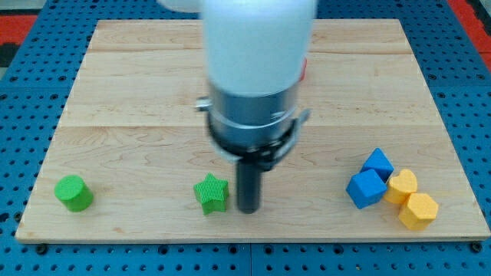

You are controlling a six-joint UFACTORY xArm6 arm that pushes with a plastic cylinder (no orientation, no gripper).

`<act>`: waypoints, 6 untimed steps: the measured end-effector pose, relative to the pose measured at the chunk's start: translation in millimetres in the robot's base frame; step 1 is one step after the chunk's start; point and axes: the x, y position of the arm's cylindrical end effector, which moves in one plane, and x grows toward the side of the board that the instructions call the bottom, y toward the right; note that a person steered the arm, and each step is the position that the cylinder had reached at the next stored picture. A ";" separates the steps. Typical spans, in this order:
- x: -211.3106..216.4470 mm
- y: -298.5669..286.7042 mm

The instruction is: Move the green star into the green circle

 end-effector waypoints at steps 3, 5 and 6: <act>-66.1 -82.5; -74.6 -170.7; -41.5 -170.7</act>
